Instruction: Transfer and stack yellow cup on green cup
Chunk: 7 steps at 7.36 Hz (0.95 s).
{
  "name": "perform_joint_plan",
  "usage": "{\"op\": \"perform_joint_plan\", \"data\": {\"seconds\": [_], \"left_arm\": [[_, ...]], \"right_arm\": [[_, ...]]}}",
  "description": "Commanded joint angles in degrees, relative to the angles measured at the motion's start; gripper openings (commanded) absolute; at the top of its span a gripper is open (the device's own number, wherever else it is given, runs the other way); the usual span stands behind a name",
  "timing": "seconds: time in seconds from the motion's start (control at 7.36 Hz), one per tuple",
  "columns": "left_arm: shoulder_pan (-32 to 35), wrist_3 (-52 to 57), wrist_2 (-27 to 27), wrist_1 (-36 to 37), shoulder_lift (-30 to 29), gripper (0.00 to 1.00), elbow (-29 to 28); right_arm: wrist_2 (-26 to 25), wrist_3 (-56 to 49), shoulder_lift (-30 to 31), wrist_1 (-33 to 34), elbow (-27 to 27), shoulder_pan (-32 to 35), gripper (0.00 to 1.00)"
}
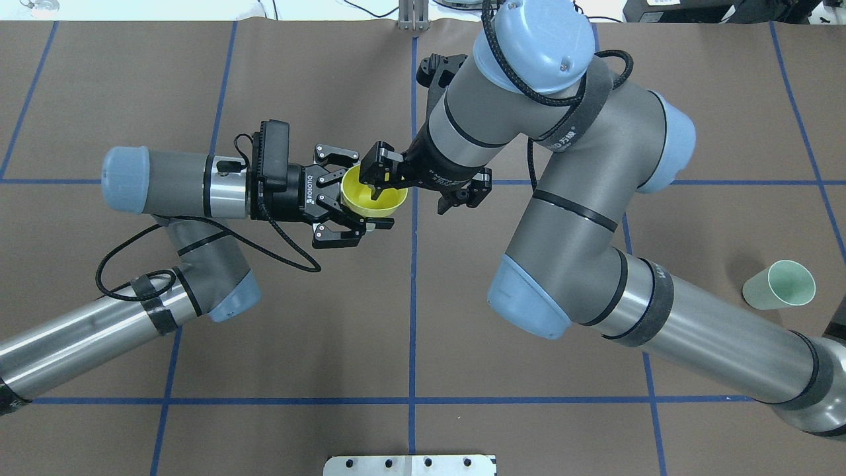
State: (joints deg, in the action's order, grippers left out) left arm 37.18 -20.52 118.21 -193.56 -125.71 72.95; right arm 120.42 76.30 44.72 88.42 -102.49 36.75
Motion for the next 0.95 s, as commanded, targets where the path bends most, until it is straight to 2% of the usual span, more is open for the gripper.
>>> {"op": "perform_joint_plan", "data": {"seconds": [0.0, 0.14, 0.27, 0.41, 0.54, 0.68, 0.82], "left_arm": [[0.0, 0.0, 0.0, -0.2, 0.1, 0.18, 0.0], [-0.1, -0.1, 0.0, -0.2, 0.1, 0.18, 0.0], [-0.1, -0.1, 0.0, -0.3, 0.1, 0.18, 0.0], [-0.2, -0.1, 0.0, -0.3, 0.1, 0.21, 0.1], [-0.4, -0.1, 0.1, -0.8, 0.1, 0.28, 0.1], [-1.5, -0.2, 0.1, -2.7, 0.2, 0.43, 0.0], [-1.7, -0.3, 0.1, -2.7, 0.3, 0.71, 0.1]], "right_arm": [[-1.3, -0.6, 0.2, 0.1, -0.1, -0.2, 0.84], [-1.4, -0.6, 0.0, 0.0, -0.1, -0.2, 0.60], [-1.2, -0.6, -0.3, 0.0, -0.1, -0.2, 0.21], [-1.1, -0.6, -0.6, 0.0, -0.1, -0.2, 0.00], [-1.1, -0.7, -0.9, -0.1, 0.0, -0.2, 0.00], [-1.1, -0.7, -0.9, -0.1, 0.1, -0.2, 0.00], [-1.1, -0.6, -0.8, -0.1, 0.1, -0.2, 0.00]]}}
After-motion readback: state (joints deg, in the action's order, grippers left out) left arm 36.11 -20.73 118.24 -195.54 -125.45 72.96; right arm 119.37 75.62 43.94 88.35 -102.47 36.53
